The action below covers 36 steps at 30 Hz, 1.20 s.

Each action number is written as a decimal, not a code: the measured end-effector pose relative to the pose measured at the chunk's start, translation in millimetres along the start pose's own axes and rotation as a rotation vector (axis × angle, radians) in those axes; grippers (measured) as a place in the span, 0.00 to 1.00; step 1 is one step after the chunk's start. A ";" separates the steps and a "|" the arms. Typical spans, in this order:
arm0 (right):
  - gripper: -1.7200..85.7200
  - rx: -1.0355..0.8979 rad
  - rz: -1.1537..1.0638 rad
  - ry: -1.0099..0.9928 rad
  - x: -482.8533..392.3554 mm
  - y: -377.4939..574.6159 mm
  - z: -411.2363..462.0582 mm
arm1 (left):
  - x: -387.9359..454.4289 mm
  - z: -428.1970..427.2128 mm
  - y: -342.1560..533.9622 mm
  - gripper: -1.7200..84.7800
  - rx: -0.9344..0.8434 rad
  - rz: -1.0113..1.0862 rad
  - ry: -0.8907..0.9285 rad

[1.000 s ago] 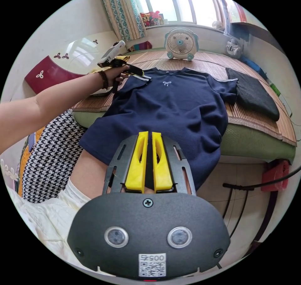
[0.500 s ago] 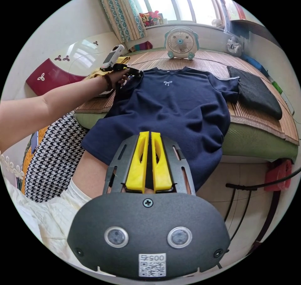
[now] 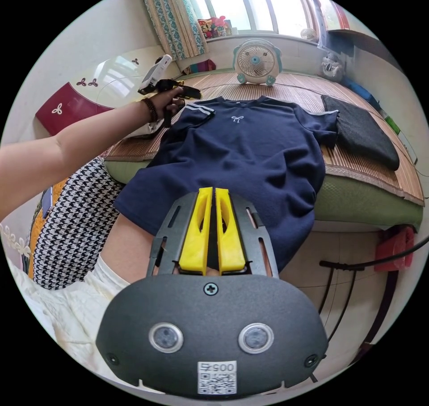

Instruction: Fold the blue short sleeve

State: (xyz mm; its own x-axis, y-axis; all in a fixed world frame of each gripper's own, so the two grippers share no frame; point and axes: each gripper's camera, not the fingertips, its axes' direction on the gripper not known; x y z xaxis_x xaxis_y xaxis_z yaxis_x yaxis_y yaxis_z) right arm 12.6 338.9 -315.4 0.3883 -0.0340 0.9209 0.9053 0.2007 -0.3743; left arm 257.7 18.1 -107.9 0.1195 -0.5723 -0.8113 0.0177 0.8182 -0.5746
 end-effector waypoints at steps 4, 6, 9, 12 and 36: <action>0.01 0.003 0.001 0.007 0.1 -5.1 -4.2 | -1.0 12.1 23.7 0.10 -0.061 -0.020 0.005; 0.01 0.003 0.001 0.010 -0.1 -7.8 -5.9 | -1.9 21.4 33.2 0.10 -0.106 -0.022 0.006; 0.01 -0.001 -0.002 0.013 -1.1 -12.5 -8.6 | -1.2 20.6 39.6 0.10 -0.093 -0.025 0.000; 0.02 -0.005 -0.003 0.015 -2.8 -17.5 -11.9 | 7.9 3.4 30.7 0.10 -0.061 -0.036 -0.018; 0.13 0.139 0.221 0.312 172.6 -221.3 -17.1 | 73.4 14.0 12.3 0.09 0.055 -0.062 0.318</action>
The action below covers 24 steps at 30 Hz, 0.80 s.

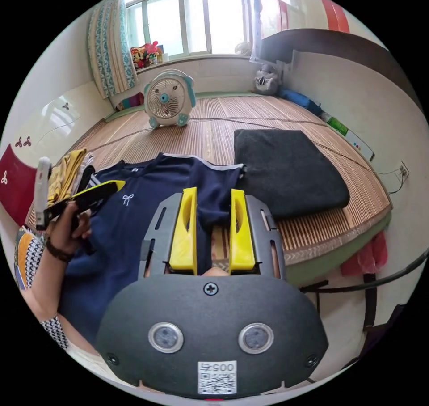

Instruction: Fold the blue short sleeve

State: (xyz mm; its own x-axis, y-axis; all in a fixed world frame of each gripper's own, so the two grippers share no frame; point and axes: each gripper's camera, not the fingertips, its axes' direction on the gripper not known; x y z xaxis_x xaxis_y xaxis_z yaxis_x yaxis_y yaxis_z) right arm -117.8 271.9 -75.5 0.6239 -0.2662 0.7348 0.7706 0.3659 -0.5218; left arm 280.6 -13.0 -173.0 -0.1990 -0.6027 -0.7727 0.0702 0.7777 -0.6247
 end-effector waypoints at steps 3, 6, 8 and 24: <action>0.13 -0.063 0.063 0.055 7.0 -27.1 40.2 | -10.1 9.5 -5.3 0.09 -0.065 -0.056 -0.004; 0.11 -0.082 0.104 0.109 12.3 -46.4 62.1 | -11.4 13.8 -9.7 0.08 -0.076 -0.057 0.004; 0.07 -0.075 0.153 0.117 16.0 -56.3 63.2 | -9.2 14.0 -12.2 0.08 -0.071 -0.035 -0.003; 0.02 -0.061 -0.063 0.009 -124.4 -120.1 39.6 | -13.6 15.4 -7.8 0.08 -0.062 -0.067 -0.049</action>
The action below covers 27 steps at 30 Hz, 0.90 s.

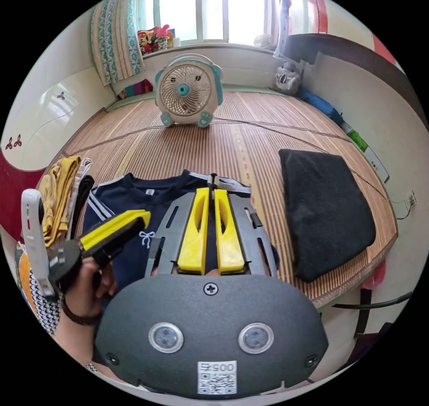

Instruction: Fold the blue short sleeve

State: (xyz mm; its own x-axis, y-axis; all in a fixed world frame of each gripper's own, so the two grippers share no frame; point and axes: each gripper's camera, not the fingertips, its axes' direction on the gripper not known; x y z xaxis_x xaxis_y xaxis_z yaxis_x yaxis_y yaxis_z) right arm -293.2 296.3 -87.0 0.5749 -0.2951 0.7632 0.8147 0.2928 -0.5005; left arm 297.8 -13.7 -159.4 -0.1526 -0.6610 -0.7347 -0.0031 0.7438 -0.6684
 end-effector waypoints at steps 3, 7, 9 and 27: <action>0.04 -0.072 0.041 -0.101 -14.9 -18.2 19.5 | -3.1 1.2 4.9 0.08 -0.013 -0.023 0.009; 0.06 -0.021 0.043 -0.205 -0.5 -20.0 4.0 | -7.9 -4.1 14.0 0.08 0.000 -0.040 0.037; 0.07 -0.016 0.005 -0.178 9.9 -9.6 -4.2 | -9.0 -6.3 17.6 0.08 0.003 -0.041 0.038; 0.09 -0.150 -0.179 -0.114 15.3 117.5 -53.8 | 32.0 -53.1 141.1 0.08 0.156 0.189 -0.174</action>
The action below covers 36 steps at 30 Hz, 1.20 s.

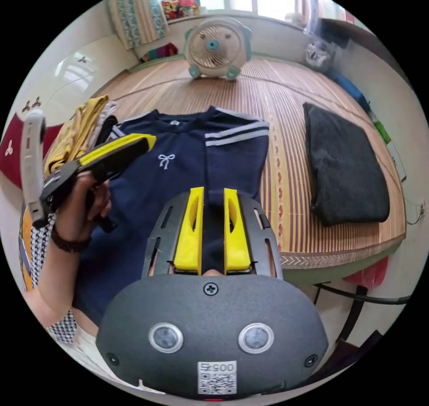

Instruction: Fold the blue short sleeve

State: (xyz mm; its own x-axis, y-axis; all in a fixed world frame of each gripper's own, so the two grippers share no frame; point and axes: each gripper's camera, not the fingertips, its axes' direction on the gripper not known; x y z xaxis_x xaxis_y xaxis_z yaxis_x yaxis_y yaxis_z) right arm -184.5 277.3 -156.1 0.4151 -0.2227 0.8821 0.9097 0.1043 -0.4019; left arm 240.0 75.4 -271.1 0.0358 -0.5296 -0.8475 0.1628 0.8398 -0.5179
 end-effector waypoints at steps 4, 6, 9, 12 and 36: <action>0.10 0.056 -0.101 -0.018 -39.3 64.6 -52.4 | 8.6 -31.2 40.9 0.08 0.003 0.079 -0.056; 0.11 0.079 -0.149 -0.030 -55.5 96.4 -67.9 | 3.9 -53.6 56.0 0.08 0.015 0.078 -0.028; 0.11 0.092 -0.189 -0.044 -74.6 139.1 -82.2 | -6.1 -95.5 75.1 0.09 0.045 0.093 -0.003; 0.12 0.101 -0.199 -0.063 -83.5 166.6 -89.5 | -10.3 -134.9 92.6 0.08 0.039 0.150 -0.040; 0.14 0.174 -0.160 -0.049 -100.2 279.7 -78.4 | -19.1 -259.8 318.4 0.14 -0.145 0.130 0.009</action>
State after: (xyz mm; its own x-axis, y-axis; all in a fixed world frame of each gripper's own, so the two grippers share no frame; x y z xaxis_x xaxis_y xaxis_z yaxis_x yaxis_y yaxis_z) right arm 28.5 252.8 -376.2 0.2608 -0.2028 0.9438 0.9482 0.2375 -0.2110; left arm 35.0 384.0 -450.0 0.0386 -0.4154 -0.9088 0.0140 0.9096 -0.4152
